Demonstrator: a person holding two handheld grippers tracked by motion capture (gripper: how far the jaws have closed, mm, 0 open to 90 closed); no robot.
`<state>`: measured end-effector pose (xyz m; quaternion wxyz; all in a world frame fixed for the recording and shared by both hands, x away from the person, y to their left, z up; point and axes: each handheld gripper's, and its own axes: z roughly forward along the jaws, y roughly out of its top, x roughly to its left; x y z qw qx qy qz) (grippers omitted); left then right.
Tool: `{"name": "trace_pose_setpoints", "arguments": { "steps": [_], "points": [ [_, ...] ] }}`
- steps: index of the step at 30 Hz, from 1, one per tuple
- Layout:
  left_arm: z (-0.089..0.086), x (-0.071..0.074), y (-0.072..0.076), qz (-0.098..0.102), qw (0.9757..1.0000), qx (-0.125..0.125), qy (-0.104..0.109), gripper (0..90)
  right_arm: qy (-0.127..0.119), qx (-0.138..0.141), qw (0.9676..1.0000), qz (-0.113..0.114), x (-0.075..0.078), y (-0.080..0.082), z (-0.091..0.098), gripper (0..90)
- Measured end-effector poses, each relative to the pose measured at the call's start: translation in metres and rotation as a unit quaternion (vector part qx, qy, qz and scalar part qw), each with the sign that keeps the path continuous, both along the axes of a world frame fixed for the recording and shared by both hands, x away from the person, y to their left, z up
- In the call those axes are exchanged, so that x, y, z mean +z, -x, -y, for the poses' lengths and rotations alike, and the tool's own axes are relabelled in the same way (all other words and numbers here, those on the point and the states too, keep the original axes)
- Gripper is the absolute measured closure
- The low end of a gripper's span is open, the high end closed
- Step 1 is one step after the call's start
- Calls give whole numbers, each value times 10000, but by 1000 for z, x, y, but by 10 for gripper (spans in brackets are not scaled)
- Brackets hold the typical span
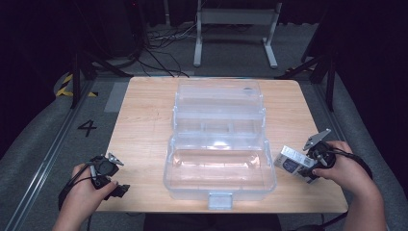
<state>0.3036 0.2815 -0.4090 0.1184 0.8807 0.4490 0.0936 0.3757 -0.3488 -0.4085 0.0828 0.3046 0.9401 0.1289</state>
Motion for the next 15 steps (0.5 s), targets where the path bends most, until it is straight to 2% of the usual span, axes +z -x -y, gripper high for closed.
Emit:
{"name": "trace_pose_setpoints", "arguments": {
  "steps": [3,4,8,9,15],
  "points": [
    [1,-1,-1,3,10000,-80,-3,182,88,62,9999,-76,-5,-4,-7,276],
    [3,-2,0,-40,10000,-21,61,182,91,45,9999,-121,-6,-6,-8,284],
    [4,-2,0,-33,9999,-93,43,182,176,14,9997,-169,-9,-9,-11,300],
    [5,-2,0,-70,9999,-68,95,182,204,32,9995,-223,-11,-11,-12,320],
    [4,-2,0,-59,9999,-56,60,181,90,202,9983,-541,-19,-16,-12,480]
  ]
}}
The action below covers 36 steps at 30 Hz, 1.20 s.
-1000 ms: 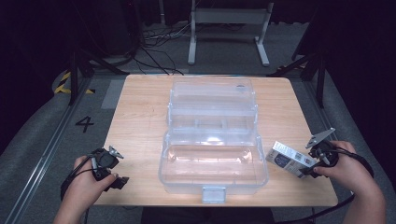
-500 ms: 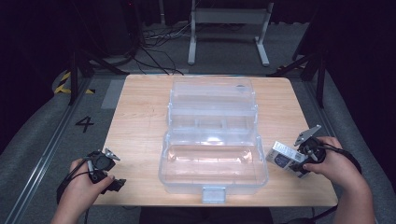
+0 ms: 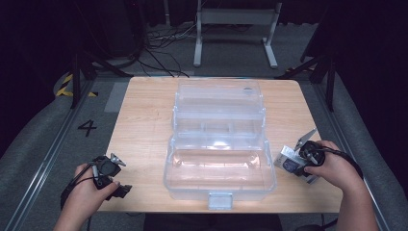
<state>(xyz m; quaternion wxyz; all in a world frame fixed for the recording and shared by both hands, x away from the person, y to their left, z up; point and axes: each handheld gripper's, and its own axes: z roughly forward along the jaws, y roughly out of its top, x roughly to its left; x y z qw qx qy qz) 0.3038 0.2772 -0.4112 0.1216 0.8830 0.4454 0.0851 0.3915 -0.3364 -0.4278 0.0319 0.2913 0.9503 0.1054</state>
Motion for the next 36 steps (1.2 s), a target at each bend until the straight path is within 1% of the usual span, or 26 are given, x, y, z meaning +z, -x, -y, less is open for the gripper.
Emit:
{"name": "trace_pose_setpoints", "arguments": {
  "steps": [1,2,3,4,5,6,7,8,10,14,17,19,21,22,23,24,25,26,28,30,31,32,33,34,35,36],
  "points": [
    [0,0,0,5,10000,0,2,181,-8,33,10000,-10,0,0,0,522],
    [0,0,0,-12,10000,13,19,181,-11,62,10000,-35,0,0,-1,531],
    [-1,0,-1,58,9999,-80,-35,182,8,78,10000,-25,1,0,-1,539],
    [0,0,0,-16,10000,-23,44,182,12,96,10000,-22,1,0,-1,547],
    [0,0,0,-3,10000,-9,7,182,32,124,9999,-3,1,0,-2,555],
    [0,0,0,-3,10000,-9,7,182,32,124,9999,-3,1,0,-2,555],
    [0,0,-1,28,10000,-70,-12,182,27,150,9999,-10,2,0,-2,561],
    [0,0,0,-4,10000,-13,13,182,19,154,9999,-19,2,0,-2,562],
    [0,0,-1,26,10000,-67,-5,182,19,179,9998,-15,2,0,-2,564],
    [-2,1,-1,33,10000,-35,30,182,-106,229,9997,3,8,0,-1,567],
    [-2,1,-1,16,10000,-24,56,182,-76,292,9995,85,17,2,-2,568],
    [-3,2,-1,52,10000,-44,28,182,-76,354,9993,83,22,3,-2,567],
    [-3,2,-2,46,10000,-30,54,182,-114,396,9991,108,29,4,-2,567],
    [-3,2,-2,51,10000,-40,51,182,-102,401,9991,135,33,5,-1,567],
    [-3,2,-3,52,10000,-33,53,182,-130,403,9990,109,37,6,-1,567],
    [-3,2,-3,52,10000,-33,53,182,-130,403,9990,109,37,6,-1,567],
    [-2,2,-4,68,10000,-64,26,182,-109,398,9990,149,41,7,0,567],
    [-1,2,-4,48,10000,-76,36,182,-117,412,9989,177,47,9,0,567],
    [0,1,-5,6,10000,-21,59,182,-124,448,9987,198,53,10,0,567],
    [0,1,-7,30,9999,-106,37,182,-133,455,9986,253,58,11,-1,567],
    [1,1,-7,47,9999,-116,27,182,-181,468,9984,242,62,12,-2,567],
    [1,0,-7,19,9999,-88,57,182,-212,485,9982,265,65,13,-3,567],
    [1,0,-8,30,9999,-118,42,182,-220,492,9981,299,67,13,-4,567],
    [1,-1,-8,52,9999,-115,11,181,-290,519,9979,269,71,15,-6,567],
    [2,-2,-8,1,10000,-74,18,181,-295,540,9977,292,74,15,-8,567],
    [2,-3,-9,-4,10000,-90,28,180,-339,583,9973,304,78,16,-10,567]
  ]
}}
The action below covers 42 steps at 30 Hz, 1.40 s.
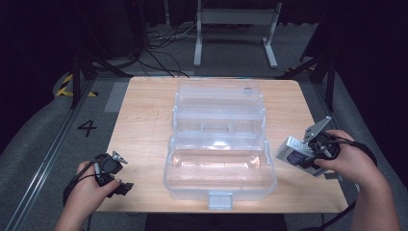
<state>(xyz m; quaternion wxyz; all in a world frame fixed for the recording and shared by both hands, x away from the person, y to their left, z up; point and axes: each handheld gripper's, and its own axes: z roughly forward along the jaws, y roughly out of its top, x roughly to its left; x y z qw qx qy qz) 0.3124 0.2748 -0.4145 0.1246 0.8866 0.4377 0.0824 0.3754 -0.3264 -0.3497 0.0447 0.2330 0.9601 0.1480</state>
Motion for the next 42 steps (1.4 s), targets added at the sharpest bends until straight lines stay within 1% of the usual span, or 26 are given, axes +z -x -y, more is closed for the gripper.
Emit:
{"name": "trace_pose_setpoints", "arguments": {
  "steps": [1,2,4,5,7,8,9,12,14,15,17,18,20,23,26,27,28,29,30,31,35,37,39,40,41,42],
  "points": [
    [0,-1,0,-8,10000,-17,-22,180,-53,35,10000,-14,4,1,-2,567],
    [1,-2,0,-59,10000,32,5,181,-34,62,10000,45,7,1,-3,567],
    [2,-2,0,-52,10000,23,-1,181,-56,101,9999,39,14,2,-7,568],
    [2,-2,-1,-36,10000,-20,-18,181,-22,93,9999,74,17,2,-9,567],
    [2,-3,-1,-53,10000,-31,7,181,-28,136,9998,105,22,2,-11,568],
    [2,-3,-1,-53,10000,-31,7,180,-56,170,9998,105,26,3,-13,568],
    [2,-3,-1,-25,10000,-42,-40,180,-76,172,9998,114,28,3,-14,568],
    [2,-3,-1,-28,10000,-22,-38,181,-127,239,9996,106,36,4,-19,568],
    [2,-3,-1,-39,10000,-24,-35,181,-223,295,9993,81,41,6,-23,568],
    [2,-3,-1,-37,10000,-41,-46,181,-249,335,9991,120,43,7,-25,567],
    [2,-3,-1,-32,10000,-51,-38,180,-306,430,9985,111,48,9,-28,568],
    [2,-3,-1,-16,10000,-60,-62,181,-288,465,9984,155,50,11,-31,568],
    [2,-3,-1,-17,10000,-56,-54,180,-291,515,9981,153,52,12,-33,568],
    [3,-3,-1,-43,10000,-57,-46,180,-259,729,9968,180,60,17,-47,567],
    [3,-3,-2,2,9999,-82,-74,181,-303,857,9957,193,62,19,-56,567],
    [4,-3,-1,-48,10000,-17,-30,180,-337,842,9957,190,63,20,-61,567],
    [3,-3,-1,-5,9999,-72,-73,181,-401,859,9954,144,64,21,-64,567],
    [3,-3,-1,-12,10000,-61,-62,181,-437,891,9950,150,65,22,-68,567],
    [3,-3,-1,-12,10000,-61,-62,180,-437,891,9950,150,65,22,-68,567],
    [3,-3,-2,-29,10000,-61,-59,180,-448,997,9939,151,65,23,-78,567],
    [3,-4,-1,-20,10000,-66,-52,181,-379,1132,9927,172,64,26,-91,567],
    [3,-3,-1,-10,10000,-78,-58,181,-352,1339,9902,206,64,28,-105,567],
    [4,-3,-1,-32,10000,-37,-41,181,-357,1366,9898,202,64,28,-109,567],
    [4,-3,-1,-27,10000,-47,-54,181,-364,1477,9882,191,64,29,-118,567],
    [4,-3,-1,-8,9999,-78,-66,181,-345,1507,9878,182,64,29,-121,566],
    [4,-3,-1,-38,10000,-60,-47,181,-336,1487,9882,171,64,30,-125,566]
  ]
}}
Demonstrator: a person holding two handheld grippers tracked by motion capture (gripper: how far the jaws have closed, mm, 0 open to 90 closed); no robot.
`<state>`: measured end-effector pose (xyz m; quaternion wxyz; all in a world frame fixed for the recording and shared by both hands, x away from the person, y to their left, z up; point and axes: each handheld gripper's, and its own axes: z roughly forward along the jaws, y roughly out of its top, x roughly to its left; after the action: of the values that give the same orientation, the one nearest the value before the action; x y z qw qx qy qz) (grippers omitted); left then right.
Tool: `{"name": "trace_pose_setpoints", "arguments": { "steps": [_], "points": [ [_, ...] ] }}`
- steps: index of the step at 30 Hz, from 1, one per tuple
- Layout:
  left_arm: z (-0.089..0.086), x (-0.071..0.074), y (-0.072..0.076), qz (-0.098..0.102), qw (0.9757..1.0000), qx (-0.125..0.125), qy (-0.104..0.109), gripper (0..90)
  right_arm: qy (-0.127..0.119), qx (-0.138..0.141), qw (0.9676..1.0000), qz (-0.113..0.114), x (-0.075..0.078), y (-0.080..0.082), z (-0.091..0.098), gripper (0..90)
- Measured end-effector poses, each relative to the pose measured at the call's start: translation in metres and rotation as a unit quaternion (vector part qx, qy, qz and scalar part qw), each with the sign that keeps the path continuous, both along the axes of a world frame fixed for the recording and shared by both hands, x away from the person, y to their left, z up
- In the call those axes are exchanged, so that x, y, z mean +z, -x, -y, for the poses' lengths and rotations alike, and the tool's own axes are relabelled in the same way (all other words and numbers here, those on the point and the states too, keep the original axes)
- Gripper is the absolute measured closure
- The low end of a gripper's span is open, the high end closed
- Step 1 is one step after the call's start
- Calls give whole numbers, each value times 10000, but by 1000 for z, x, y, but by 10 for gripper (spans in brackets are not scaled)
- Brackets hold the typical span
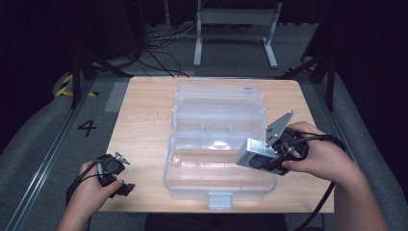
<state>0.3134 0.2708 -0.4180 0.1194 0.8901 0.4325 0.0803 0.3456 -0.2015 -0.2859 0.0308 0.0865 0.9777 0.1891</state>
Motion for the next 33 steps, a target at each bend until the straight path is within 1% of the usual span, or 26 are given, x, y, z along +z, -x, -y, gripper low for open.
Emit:
{"name": "trace_pose_setpoints", "arguments": {
  "steps": [1,2,3,5,7,9,12,14,16,17,19,22,24,25,26,27,29,31,33],
  "points": [
    [0,0,0,0,10000,0,0,181,0,0,10000,0,0,0,0,566],
    [0,0,0,4,10000,-16,0,181,1,10,10000,17,0,0,-4,566],
    [0,0,0,7,10000,-18,2,181,24,52,10000,19,0,1,-11,566],
    [0,0,0,7,10000,-18,3,181,17,127,9999,14,0,1,-18,567],
    [0,0,0,-5,10000,15,0,181,72,232,9997,12,-2,1,-26,566],
    [-1,0,0,11,10000,18,5,181,79,323,9994,9,-4,1,-33,567],
    [0,1,0,42,10000,-30,-9,181,130,378,9992,10,-7,1,-42,567],
    [0,0,0,32,10000,-34,-7,181,140,459,9988,0,-10,0,-49,567],
    [1,0,0,18,10000,-39,5,181,177,477,9987,-19,-13,0,-55,566],
    [1,0,0,18,10000,-39,5,181,177,477,9987,-19,-13,0,-55,566],
    [1,0,-1,27,10000,-31,-4,181,255,561,9981,-41,-19,-1,-64,566],
    [3,-1,-1,50,10000,-67,-12,182,288,575,9979,-51,-25,-2,-73,566],
    [5,-2,0,-60,9999,-10,125,181,280,575,9979,-43,-28,-2,-77,566],
    [5,-2,0,-90,9998,-33,192,178,267,603,9978,-54,-31,-4,-80,566],
    [6,-2,0,-32,9996,-155,221,181,293,594,9978,-61,-32,-4,-82,566],
    [6,-2,0,-32,9996,-155,221,185,293,594,9978,-61,-32,-4,-82,566],
    [7,-1,0,-8,9996,-175,199,180,392,652,9971,-104,-40,-4,-91,565],
    [7,-2,0,-24,9997,-119,194,179,412,697,9966,-121,-44,-5,-95,565],
    [6,-2,-1,-23,9998,-126,181,179,457,712,9963,-160,-49,-5,-100,565]
  ]
}}
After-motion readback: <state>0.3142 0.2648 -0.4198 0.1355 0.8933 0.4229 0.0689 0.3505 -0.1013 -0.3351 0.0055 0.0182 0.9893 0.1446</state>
